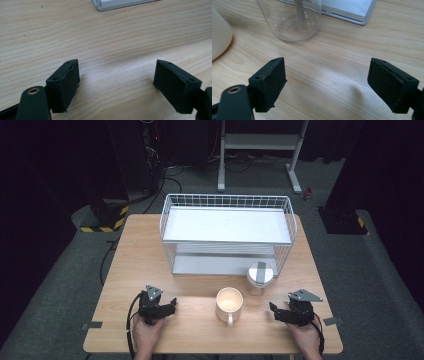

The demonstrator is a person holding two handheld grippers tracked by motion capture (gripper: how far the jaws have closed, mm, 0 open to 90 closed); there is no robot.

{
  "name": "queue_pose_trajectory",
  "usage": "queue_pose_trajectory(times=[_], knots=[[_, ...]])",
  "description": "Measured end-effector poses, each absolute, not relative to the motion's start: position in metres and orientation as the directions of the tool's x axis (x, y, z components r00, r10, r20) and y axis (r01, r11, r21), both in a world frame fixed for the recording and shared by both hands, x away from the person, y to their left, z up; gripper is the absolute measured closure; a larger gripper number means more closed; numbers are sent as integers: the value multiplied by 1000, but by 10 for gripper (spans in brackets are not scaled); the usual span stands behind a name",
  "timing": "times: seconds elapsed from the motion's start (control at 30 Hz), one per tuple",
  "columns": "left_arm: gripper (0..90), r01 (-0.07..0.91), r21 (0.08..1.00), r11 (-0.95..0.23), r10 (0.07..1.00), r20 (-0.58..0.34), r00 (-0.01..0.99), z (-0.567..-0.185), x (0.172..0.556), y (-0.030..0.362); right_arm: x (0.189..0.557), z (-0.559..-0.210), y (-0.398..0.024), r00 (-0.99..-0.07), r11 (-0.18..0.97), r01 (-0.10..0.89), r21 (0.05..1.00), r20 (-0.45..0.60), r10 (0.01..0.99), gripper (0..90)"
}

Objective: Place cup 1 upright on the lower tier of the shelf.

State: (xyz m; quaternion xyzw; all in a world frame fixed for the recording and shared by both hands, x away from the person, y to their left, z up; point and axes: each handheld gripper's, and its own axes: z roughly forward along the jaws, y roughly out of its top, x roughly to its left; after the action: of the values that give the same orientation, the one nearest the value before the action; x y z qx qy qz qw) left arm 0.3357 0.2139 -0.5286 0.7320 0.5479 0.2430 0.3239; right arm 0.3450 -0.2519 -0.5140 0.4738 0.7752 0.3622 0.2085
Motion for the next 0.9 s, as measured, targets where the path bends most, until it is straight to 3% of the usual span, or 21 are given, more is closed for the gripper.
queue_pose_trajectory(times=[0.9], knots=[[223,645,740,-190,960,3,279,-528,335,214,358,-502,-218,-530,323,540,777,16,848,143]])
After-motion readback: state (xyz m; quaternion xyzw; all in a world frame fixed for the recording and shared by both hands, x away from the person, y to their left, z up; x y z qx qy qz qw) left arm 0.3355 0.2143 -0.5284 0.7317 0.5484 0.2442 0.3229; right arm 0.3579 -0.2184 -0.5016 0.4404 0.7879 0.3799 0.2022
